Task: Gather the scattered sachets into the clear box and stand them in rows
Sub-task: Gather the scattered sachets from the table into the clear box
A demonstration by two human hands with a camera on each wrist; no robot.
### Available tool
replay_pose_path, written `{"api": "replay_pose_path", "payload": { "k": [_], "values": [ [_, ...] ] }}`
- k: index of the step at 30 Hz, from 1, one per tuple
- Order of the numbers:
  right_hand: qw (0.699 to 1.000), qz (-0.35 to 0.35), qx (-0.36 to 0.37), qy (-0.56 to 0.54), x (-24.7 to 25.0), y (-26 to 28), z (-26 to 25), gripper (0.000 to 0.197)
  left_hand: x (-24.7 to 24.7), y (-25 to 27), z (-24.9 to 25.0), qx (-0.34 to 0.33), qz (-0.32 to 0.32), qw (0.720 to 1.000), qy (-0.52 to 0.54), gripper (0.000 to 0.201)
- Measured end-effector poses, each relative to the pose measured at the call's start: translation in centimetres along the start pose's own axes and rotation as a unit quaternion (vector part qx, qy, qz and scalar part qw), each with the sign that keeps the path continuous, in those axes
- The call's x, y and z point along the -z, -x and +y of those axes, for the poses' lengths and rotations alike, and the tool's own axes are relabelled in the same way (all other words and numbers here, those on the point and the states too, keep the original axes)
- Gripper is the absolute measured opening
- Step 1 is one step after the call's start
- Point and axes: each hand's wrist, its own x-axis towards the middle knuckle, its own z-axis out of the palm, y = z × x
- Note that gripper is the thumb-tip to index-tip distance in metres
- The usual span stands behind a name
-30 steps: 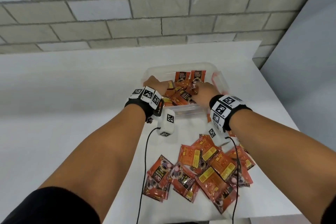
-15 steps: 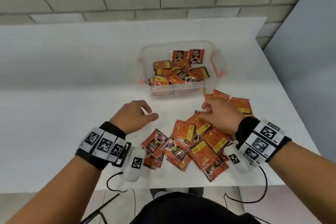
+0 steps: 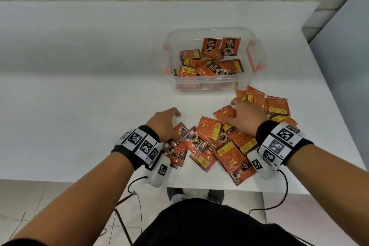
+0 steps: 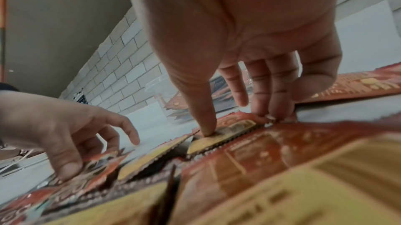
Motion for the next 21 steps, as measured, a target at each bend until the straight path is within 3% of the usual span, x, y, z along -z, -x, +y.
{"api": "replay_pose_path", "payload": {
  "k": [5,10,13,16,18,21],
  "values": [
    [0.996,-0.02,-0.028,-0.079,0.4,-0.4,-0.2,0.06,1.1,-0.5,-0.2,0.001,0.011,0.999,0.041,0.062],
    [0.991,0.031,-0.012,-0.127,2.0,-0.6,0.2,0.03,2.7,-0.6,-0.8,-0.008,0.094,0.992,0.089,0.038],
    [0.988,0.038,0.001,-0.15,2.7,-0.1,-0.3,0.026,3.4,-0.3,-1.4,-0.009,0.107,0.986,0.125,0.029],
    [0.987,-0.056,0.03,-0.149,2.0,0.7,-2.0,0.028,3.1,0.2,-1.2,-0.021,0.046,0.99,0.13,0.032],
    [0.988,-0.121,0.049,-0.081,1.1,0.9,-3.0,0.038,2.4,0.2,-1.0,-0.03,0.014,0.994,0.107,0.033],
    [0.986,-0.15,0.074,0.026,0.0,0.9,-3.5,0.059,1.9,0.3,-1.4,-0.039,-0.004,0.994,0.099,0.03]
  ]
}}
